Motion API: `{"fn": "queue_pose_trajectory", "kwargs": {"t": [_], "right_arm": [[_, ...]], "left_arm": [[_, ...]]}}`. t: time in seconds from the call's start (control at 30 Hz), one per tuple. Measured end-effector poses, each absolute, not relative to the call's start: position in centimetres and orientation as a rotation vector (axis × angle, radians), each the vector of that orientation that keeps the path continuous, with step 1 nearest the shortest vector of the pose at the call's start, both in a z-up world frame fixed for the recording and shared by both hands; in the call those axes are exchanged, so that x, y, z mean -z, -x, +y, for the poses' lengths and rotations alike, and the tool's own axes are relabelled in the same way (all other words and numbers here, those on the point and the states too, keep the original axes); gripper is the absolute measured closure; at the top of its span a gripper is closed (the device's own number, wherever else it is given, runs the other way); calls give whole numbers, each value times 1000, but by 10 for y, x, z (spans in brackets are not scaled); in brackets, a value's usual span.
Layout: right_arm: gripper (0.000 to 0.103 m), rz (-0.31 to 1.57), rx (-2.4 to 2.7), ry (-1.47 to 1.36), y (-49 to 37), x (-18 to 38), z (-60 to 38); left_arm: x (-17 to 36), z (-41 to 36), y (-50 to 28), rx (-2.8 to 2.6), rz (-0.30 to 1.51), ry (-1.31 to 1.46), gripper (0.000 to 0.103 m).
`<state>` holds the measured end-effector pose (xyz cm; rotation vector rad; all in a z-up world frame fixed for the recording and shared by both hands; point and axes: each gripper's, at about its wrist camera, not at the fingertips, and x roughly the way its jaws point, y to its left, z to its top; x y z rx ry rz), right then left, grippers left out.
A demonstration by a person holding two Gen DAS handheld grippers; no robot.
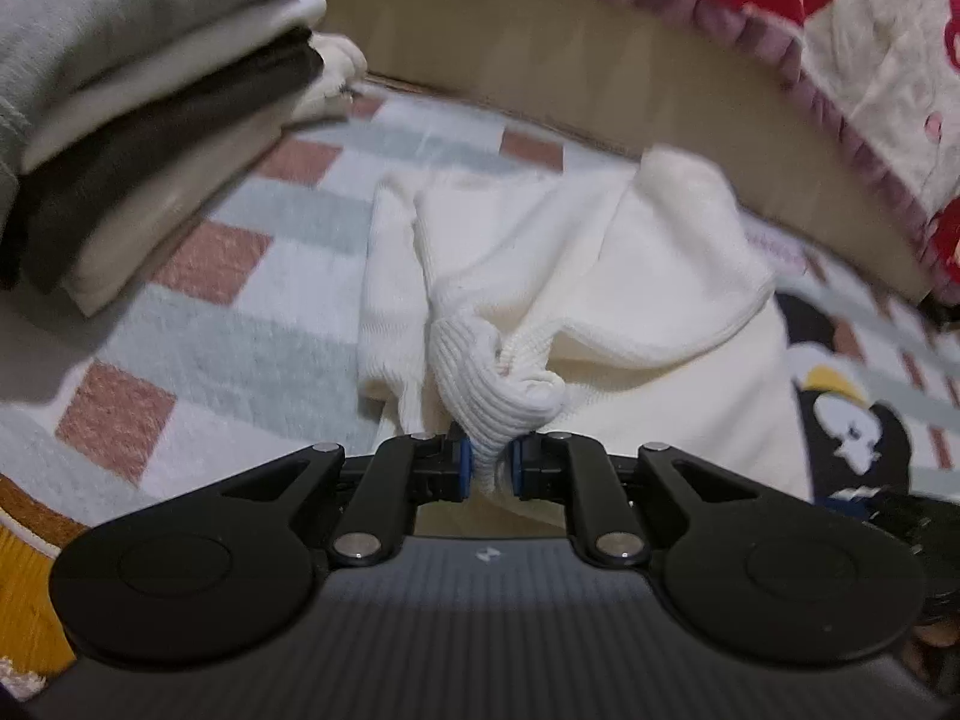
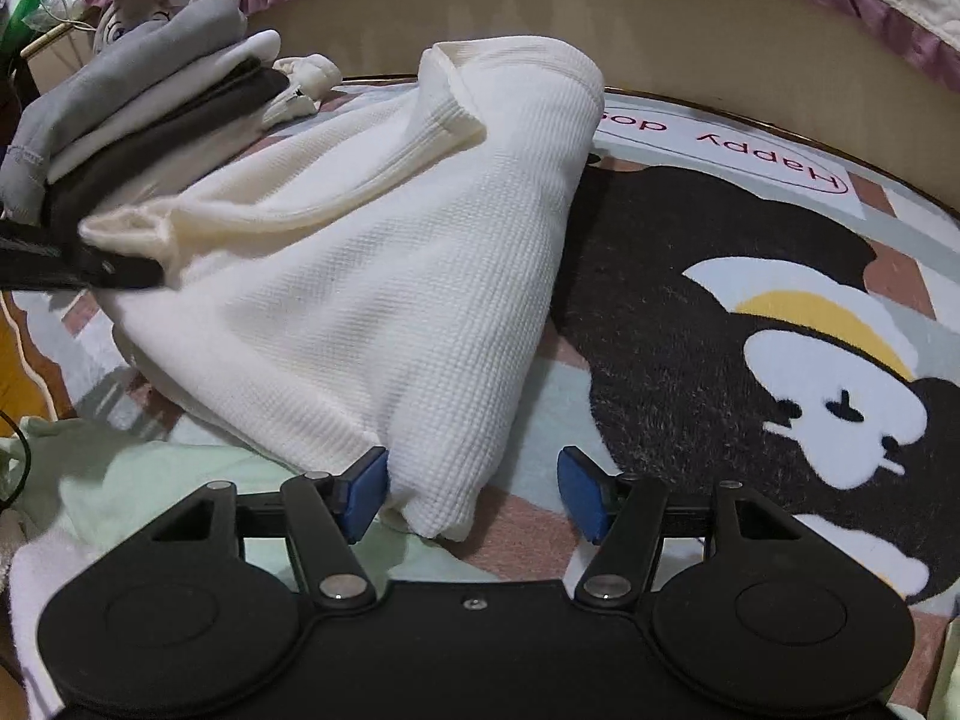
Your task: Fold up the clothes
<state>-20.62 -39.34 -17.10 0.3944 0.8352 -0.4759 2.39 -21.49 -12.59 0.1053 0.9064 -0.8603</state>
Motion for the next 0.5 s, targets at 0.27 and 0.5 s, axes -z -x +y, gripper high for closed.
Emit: {"fn": "queue_pose_trajectory", "kwargs": {"t": [0.27,0.5], "right_arm": [[39,857,467,-350,205,171,-390],[39,979,427,-265,189,164,-391]], "left_arm": [[134,-206,-30,697,936,-176,75],[114,-197,-31,622,754,-212,74]]}}
